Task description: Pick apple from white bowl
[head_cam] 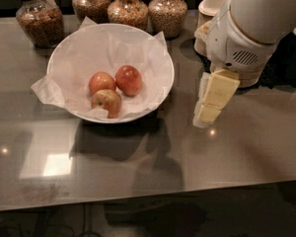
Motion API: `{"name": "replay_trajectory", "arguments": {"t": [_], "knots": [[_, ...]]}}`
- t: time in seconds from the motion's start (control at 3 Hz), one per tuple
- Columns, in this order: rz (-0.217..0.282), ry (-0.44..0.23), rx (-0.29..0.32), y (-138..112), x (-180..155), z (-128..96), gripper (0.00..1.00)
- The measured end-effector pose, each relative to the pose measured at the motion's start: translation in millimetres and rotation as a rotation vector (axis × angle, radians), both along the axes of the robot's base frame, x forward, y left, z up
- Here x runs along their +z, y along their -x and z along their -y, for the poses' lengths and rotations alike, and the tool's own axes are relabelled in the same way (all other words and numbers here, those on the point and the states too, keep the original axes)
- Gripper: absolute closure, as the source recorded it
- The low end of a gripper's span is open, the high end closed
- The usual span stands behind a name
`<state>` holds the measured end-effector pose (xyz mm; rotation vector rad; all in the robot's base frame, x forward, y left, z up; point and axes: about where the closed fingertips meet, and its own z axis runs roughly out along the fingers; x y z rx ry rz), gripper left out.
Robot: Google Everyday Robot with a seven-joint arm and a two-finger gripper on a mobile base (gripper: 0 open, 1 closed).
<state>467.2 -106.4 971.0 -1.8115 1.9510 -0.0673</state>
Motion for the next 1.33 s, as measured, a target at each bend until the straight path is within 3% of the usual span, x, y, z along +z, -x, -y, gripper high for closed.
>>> {"name": "replay_trajectory", "arguments": {"t": [0.33, 1.0, 1.33], "knots": [[0.065, -0.066, 0.046, -4.3, -1.2, -60.4, 0.0], [0.121, -0.068, 0.034, -1.2, 16.3, -64.1, 0.0], [0.137, -0.091, 0.075, -20.2, 17.7, -72.0, 0.0]]}}
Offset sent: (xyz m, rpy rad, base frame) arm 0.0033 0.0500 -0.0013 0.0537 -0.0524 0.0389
